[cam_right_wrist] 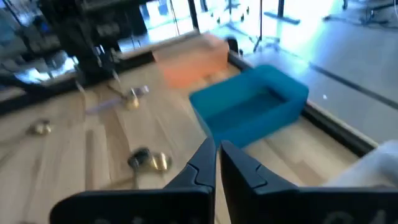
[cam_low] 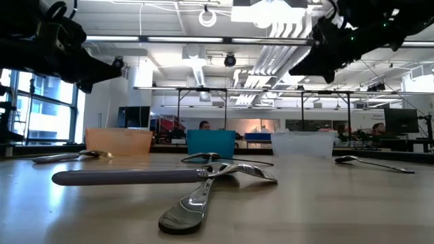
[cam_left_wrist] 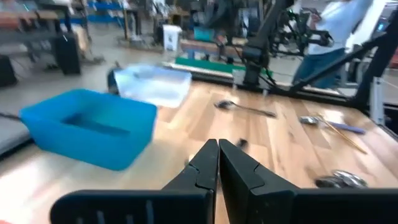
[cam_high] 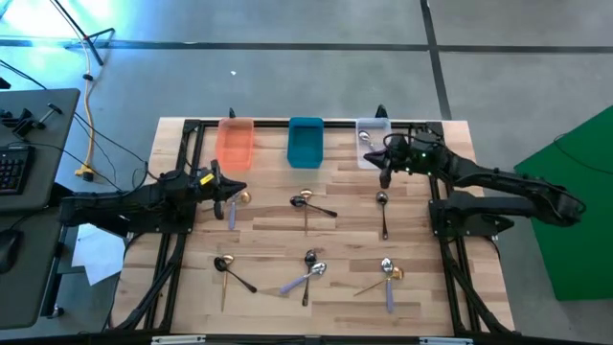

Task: Sort silverware by color (type)
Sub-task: Put the bottom left black spoon into the orange bin

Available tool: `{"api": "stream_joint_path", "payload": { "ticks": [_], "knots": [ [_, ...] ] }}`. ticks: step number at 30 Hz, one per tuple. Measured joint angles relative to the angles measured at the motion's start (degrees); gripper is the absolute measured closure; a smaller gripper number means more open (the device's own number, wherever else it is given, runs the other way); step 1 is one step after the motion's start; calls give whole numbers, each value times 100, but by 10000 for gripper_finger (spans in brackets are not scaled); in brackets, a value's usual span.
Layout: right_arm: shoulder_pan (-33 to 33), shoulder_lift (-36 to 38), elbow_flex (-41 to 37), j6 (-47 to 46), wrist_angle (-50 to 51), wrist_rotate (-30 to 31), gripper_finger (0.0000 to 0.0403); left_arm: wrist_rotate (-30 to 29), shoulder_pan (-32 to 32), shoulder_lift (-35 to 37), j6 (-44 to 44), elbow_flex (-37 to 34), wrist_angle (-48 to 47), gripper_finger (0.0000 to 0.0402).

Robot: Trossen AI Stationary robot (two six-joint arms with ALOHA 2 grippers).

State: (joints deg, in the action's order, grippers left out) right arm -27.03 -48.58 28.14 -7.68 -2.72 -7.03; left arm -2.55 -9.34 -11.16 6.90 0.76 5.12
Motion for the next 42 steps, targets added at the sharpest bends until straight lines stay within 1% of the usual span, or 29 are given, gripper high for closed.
{"api": "stream_joint_path", "payload": {
  "ticks": [4,6,10,13,17,20,22,25,30,32,34,37,39,42],
  "knots": [
    [314,89,34,418,-4,212,398,232,120,-610,206,145,2,400],
    [551,97,31,639,-10,517,398,251,308,-1004,257,234,9,401],
    [1021,97,29,892,-13,1189,398,162,815,-1912,416,486,348,401],
    [1292,97,29,922,-11,1503,398,-200,1338,-2684,541,796,443,401],
    [1561,97,29,918,-11,1757,398,-790,2068,-3741,687,1284,470,401],
    [1733,97,29,920,-11,1890,398,-902,2479,-4432,761,1702,318,401],
    [1825,97,29,913,-12,1947,398,-901,2710,-4821,863,2047,33,401],
    [1962,97,29,904,-11,2099,398,-869,3048,-5306,1061,2624,-652,401],
    [2157,94,29,769,-11,2233,398,-854,3814,-5933,1111,3581,-2070,400],
    [2246,94,28,768,-11,2317,398,-816,4119,-6151,1303,3905,-2643,395],
    [2328,94,27,759,-12,2360,398,-616,4378,-6365,1677,4160,-3168,384],
    [2419,94,27,750,-13,2361,398,-464,4743,-6688,2222,4403,-3576,358],
    [2466,86,27,750,-18,2390,398,-459,4975,-6898,2363,4506,-3651,336],
    [2532,67,25,749,-30,2582,398,-492,5277,-7209,2347,4563,-3706,300]
  ]
}}
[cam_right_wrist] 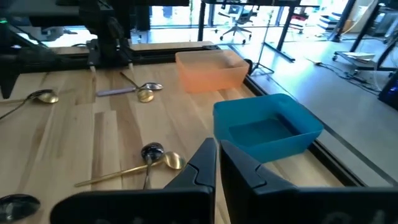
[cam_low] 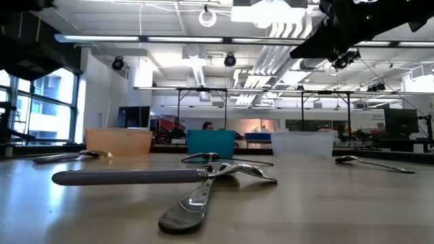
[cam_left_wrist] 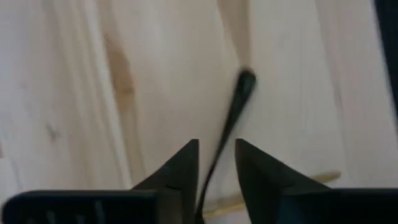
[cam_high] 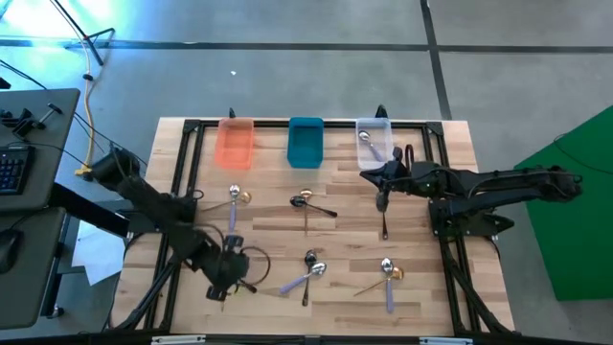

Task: Sort silverware by color (type)
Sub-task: Put the bottom left black spoon into the orange bin

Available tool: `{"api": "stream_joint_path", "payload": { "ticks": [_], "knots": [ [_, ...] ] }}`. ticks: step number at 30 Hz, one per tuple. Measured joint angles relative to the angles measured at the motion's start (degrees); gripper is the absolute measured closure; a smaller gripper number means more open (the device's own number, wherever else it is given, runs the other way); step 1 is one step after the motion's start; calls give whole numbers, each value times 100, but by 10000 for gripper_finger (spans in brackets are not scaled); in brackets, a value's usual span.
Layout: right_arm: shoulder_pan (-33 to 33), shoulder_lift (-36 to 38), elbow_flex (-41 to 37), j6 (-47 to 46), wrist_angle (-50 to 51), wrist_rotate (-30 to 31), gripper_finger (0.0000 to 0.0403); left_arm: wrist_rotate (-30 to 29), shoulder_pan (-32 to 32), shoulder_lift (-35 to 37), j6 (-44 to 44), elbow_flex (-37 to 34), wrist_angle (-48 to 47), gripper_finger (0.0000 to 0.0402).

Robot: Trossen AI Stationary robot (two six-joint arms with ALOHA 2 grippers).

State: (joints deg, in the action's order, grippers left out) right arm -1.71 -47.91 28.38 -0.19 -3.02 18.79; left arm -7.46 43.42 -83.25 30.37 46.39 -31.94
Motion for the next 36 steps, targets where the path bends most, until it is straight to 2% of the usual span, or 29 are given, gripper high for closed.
{"api": "stream_joint_path", "payload": {
  "ticks": [5,11,17,25,36],
  "knots": [
    [26,-60,-4,1,10,72,398,-67,260,-531,-92,2,-155,259],
    [26,-91,-5,5,-25,72,398,-70,286,-944,-50,2,-175,257],
    [26,-167,-4,2,-18,72,398,-25,286,-1067,61,32,-370,296],
    [26,-237,-4,13,-18,212,398,146,273,-1016,11,15,-478,389],
    [26,-246,-4,6,-39,214,398,187,1,-977,-100,645,-1265,398]
  ]
}}
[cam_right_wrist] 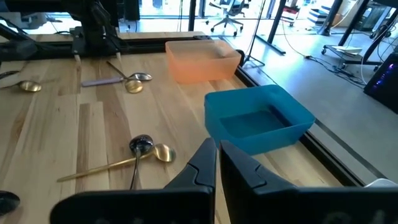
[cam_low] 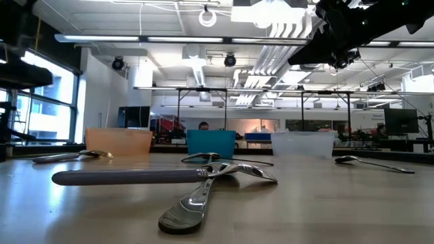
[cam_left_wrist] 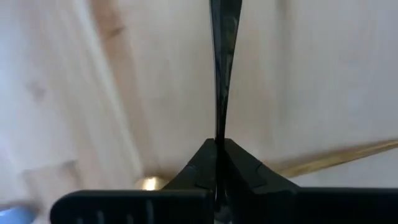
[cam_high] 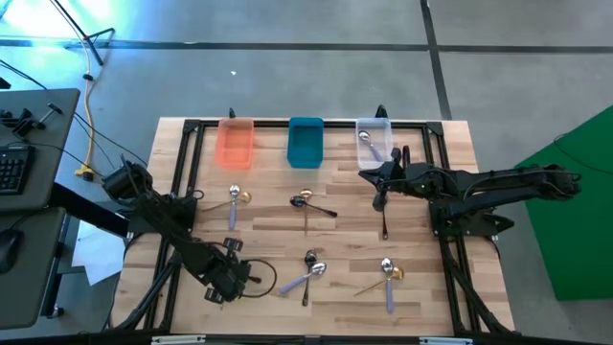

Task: Sort silverware by color (type)
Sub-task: Put the bottom left black spoon into the orange bin

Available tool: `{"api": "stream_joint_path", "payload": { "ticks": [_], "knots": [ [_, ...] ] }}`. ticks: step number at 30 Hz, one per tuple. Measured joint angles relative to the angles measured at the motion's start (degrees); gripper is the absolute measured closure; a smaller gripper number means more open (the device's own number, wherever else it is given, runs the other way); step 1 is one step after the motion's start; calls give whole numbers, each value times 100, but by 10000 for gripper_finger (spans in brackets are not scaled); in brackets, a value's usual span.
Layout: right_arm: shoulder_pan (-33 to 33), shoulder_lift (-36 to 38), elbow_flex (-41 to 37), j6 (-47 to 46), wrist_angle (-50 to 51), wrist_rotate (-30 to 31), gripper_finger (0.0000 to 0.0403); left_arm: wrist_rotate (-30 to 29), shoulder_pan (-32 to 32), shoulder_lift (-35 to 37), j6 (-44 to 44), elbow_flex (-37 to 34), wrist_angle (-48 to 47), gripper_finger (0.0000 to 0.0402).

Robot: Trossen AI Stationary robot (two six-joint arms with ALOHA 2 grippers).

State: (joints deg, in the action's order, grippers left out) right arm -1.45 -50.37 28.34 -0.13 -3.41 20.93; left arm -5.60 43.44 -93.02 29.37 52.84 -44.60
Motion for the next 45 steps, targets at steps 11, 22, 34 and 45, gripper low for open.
{"api": "stream_joint_path", "payload": {
  "ticks": [11,22,34,45],
  "knots": [
    [0,0,0,-1,-5,0,398,-553,-1386,1569,653,35,-122,400],
    [0,0,7,-6,-29,-2,398,-722,-4999,3079,-186,35,-879,401],
    [-4,0,7,-137,14,28,398,826,-8923,2250,-1648,35,-57,401],
    [-4,-28,7,-143,69,33,398,806,-9813,1119,-1747,42,343,401]
  ]
}}
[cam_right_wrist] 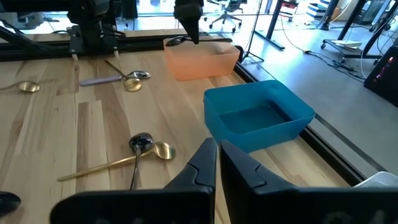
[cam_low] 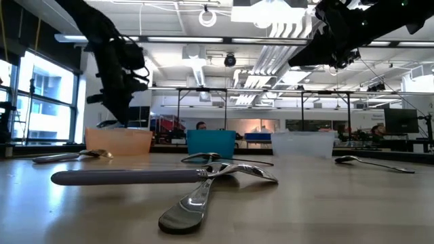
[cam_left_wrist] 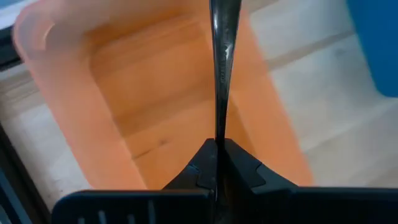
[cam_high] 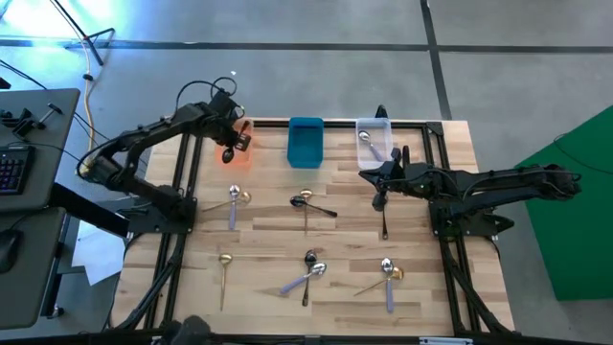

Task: Sort silverware by color (type)
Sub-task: Put the bottom left black spoon into the orange bin

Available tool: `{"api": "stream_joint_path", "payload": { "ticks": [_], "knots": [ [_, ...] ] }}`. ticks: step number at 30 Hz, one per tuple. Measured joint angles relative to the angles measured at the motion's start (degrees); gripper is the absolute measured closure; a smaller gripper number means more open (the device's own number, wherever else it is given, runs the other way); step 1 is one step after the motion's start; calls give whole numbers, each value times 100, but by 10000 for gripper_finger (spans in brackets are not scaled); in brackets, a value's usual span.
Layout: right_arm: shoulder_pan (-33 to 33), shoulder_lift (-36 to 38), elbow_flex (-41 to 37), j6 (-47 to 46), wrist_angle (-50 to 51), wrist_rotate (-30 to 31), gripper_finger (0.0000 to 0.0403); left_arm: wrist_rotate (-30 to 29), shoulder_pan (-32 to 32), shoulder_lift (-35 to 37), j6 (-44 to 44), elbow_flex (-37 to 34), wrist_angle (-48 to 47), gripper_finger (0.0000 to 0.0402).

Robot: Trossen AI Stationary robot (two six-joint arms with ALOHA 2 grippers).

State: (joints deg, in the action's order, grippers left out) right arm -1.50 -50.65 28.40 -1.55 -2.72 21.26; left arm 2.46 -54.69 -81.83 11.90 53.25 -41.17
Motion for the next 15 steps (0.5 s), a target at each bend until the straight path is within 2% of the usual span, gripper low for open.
{"api": "stream_joint_path", "payload": {
  "ticks": [15],
  "knots": [
    [0,-7,0,-10,7,1,398,185,-427,-684,-19,2,286,401]
  ]
}}
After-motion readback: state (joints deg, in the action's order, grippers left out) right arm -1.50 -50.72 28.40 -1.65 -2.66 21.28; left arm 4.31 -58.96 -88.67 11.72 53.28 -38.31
